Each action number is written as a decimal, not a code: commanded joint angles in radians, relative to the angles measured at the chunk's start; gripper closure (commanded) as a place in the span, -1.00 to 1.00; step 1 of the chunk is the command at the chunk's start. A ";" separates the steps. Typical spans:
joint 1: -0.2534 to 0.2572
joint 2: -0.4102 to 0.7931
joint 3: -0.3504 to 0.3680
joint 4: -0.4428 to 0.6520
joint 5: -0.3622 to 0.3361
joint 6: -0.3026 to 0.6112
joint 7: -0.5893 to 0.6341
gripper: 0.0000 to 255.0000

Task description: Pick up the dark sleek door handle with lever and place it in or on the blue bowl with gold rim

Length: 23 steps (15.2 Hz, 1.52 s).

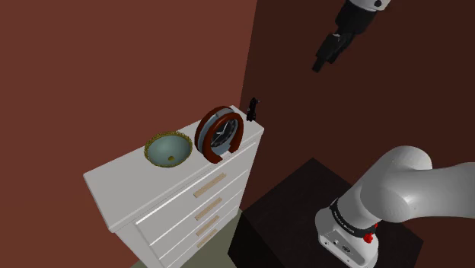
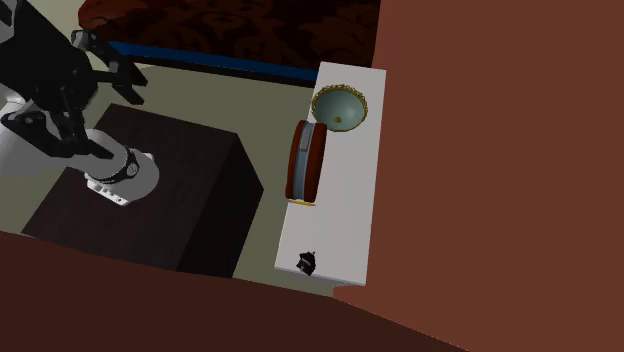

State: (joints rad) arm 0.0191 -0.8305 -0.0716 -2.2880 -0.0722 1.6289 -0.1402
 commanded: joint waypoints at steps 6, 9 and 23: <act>0.018 0.145 -0.058 -0.010 -0.018 0.124 -0.087 -1.00; 0.030 0.244 -0.091 -0.001 -0.022 0.193 -0.140 -1.00; 0.075 0.775 -0.199 0.190 0.055 0.431 -0.411 -1.00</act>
State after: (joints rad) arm 0.0907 -0.1068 -0.2685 -2.1280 -0.0307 2.0475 -0.5320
